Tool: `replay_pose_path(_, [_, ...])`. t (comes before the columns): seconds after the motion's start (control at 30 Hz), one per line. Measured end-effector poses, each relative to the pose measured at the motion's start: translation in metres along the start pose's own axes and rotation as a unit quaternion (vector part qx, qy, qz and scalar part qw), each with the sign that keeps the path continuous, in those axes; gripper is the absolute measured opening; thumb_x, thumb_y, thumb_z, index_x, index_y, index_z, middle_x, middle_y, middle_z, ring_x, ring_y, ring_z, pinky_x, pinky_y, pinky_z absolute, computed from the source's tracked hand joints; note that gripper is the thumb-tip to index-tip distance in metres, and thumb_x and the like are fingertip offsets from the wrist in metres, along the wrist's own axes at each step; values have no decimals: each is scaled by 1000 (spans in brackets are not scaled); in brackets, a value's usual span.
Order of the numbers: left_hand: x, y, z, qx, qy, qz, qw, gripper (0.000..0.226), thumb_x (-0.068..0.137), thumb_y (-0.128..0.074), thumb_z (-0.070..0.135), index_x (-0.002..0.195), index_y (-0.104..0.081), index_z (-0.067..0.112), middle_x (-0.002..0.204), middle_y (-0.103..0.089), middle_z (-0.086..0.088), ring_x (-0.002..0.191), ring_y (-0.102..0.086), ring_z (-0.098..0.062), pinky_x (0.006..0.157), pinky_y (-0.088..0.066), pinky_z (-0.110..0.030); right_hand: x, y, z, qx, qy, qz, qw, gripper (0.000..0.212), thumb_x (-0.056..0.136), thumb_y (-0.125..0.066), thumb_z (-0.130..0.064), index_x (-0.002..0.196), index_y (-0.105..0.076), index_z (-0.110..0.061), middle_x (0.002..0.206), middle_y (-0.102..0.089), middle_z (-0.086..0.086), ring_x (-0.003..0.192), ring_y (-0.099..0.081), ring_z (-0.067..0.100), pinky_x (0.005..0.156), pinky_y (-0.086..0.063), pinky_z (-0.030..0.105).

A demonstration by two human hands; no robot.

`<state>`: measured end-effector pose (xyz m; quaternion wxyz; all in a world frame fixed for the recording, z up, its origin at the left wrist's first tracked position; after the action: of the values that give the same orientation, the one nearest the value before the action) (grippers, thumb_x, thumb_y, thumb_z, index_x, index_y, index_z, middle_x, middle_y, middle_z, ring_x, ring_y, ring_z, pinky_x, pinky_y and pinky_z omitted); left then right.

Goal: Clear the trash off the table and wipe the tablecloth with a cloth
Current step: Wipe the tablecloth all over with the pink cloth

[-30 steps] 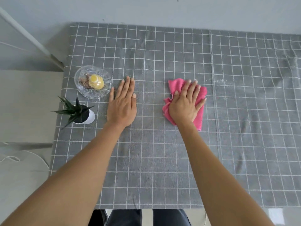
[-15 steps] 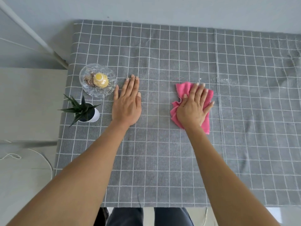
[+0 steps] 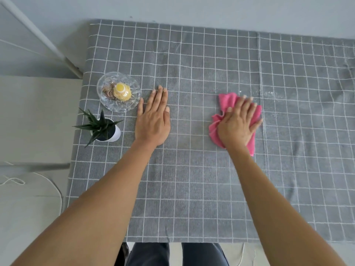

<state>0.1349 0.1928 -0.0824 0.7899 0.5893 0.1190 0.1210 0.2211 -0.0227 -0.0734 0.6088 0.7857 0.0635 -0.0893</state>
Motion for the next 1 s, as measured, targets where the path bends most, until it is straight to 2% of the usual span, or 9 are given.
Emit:
replay_pose_path(0.13, [-1,0,0,1,2,4,1000,53,103,-15,30,153,0,20,161,3,5,147,4,-10,120,2,-43,6,1,-7,63,-94,41,993,55,103,-13,-32,153,3,-16,161,10,3,147,15,20,114,15,52])
replay_pose_path(0.2, [-1,-1,0,2,0,9,1000,53,103,-15,30,153,-1,20,161,1,4,147,3,-10,120,1,-43,6,-3,-28,71,-104,31,992,57,103,-12,-34,153,5,-15,161,12,5,147,16,22,113,15,50])
replay_pose_path(0.3, [0,-1,1,5,-1,7,1000,53,102,-14,30,153,-2,19,161,1,4,147,3,-10,120,0,-44,3,-15,-78,24,28,-25,999,61,100,-13,-38,151,12,-15,159,19,6,145,21,23,115,15,50])
replay_pose_path(0.4, [1,-1,2,9,0,3,1000,53,102,-15,30,153,-2,19,161,2,4,147,4,-10,120,1,-44,2,-23,-104,7,155,-57,986,60,101,-13,-37,153,10,-18,159,18,3,145,20,21,116,13,51])
replay_pose_path(0.47, [1,-1,1,6,-2,-1,1000,53,103,-15,30,153,-2,20,161,2,4,147,4,-10,120,1,-43,12,-20,-91,-19,151,-58,987,59,102,-11,-37,152,12,-19,159,19,2,145,21,21,116,13,52])
replay_pose_path(0.53, [1,-1,1,4,-3,-2,1000,53,103,-15,30,153,-2,21,161,2,5,147,4,-10,120,1,-43,26,-12,-67,-35,97,-47,994,59,101,-11,-35,152,13,-18,159,19,4,145,21,23,116,12,53])
replay_pose_path(0.7, [0,-2,1,2,3,6,1000,53,103,-16,29,153,-2,20,161,1,5,147,2,-10,120,0,-43,31,-4,-59,-3,33,-31,999,59,102,-15,-31,153,9,-13,160,16,7,146,18,23,115,14,53])
replay_pose_path(0.87, [0,-2,1,14,2,4,1000,54,102,-14,30,153,-2,19,161,1,4,147,3,-11,120,-1,-44,-9,-29,-110,-9,148,-65,987,59,102,-14,-34,151,13,-16,158,21,5,145,22,21,113,19,48])
replay_pose_path(1.0, [1,-2,1,5,4,2,1000,53,102,-15,30,153,-3,20,161,0,4,147,2,-10,120,0,-43,4,-24,-93,-44,199,-55,977,58,101,-9,-38,152,12,-19,159,18,3,146,19,20,115,15,48])
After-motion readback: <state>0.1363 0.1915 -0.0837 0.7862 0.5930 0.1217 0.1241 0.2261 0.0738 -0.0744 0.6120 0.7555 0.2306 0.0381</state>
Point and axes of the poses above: each hand's wrist, its own x-axis towards the middle knuckle, its own y-axis out of the back of the hand, z = x × y, the point moved 5 cm from there along x, towards the middle knuckle
